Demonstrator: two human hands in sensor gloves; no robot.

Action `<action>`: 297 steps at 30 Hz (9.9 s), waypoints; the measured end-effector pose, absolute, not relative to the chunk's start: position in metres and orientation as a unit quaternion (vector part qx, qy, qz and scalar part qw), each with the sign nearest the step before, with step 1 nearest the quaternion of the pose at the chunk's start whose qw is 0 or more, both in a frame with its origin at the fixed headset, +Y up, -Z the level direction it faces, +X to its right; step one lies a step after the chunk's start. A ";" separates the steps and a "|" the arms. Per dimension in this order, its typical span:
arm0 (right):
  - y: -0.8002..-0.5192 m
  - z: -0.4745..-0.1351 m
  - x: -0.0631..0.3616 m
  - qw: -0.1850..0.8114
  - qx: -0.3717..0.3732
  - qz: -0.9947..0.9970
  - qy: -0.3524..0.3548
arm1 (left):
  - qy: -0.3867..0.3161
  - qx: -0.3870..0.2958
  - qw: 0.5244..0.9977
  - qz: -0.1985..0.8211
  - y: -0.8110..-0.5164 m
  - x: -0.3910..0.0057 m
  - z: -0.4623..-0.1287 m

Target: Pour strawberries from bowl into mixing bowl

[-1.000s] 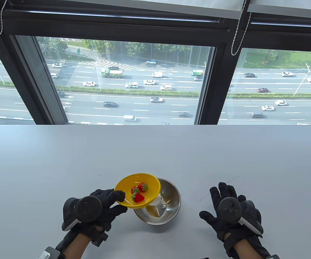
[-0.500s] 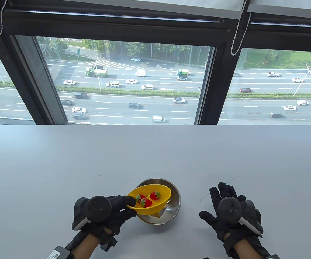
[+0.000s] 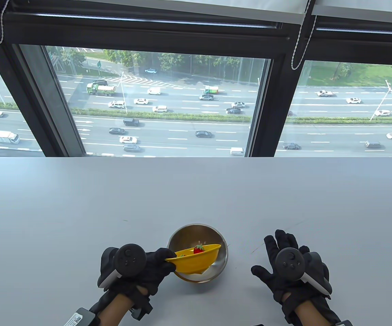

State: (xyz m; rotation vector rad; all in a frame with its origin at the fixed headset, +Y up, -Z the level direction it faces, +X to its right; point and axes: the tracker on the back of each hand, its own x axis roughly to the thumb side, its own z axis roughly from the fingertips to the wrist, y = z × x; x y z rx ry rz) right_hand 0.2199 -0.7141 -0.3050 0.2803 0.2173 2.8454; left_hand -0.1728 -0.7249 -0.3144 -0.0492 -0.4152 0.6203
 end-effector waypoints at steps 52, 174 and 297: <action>-0.715 -0.304 0.220 0.135 0.099 0.983 0.081 | -0.050 0.044 0.888 0.454 -0.713 -0.285 -0.318; -0.719 -0.304 0.219 0.137 0.105 0.980 0.102 | 0.324 -0.056 0.909 0.256 -0.728 -0.414 -0.292; -0.719 -0.286 0.151 0.085 0.205 0.974 0.049 | -0.176 -0.062 0.982 0.039 -0.751 -0.175 -0.292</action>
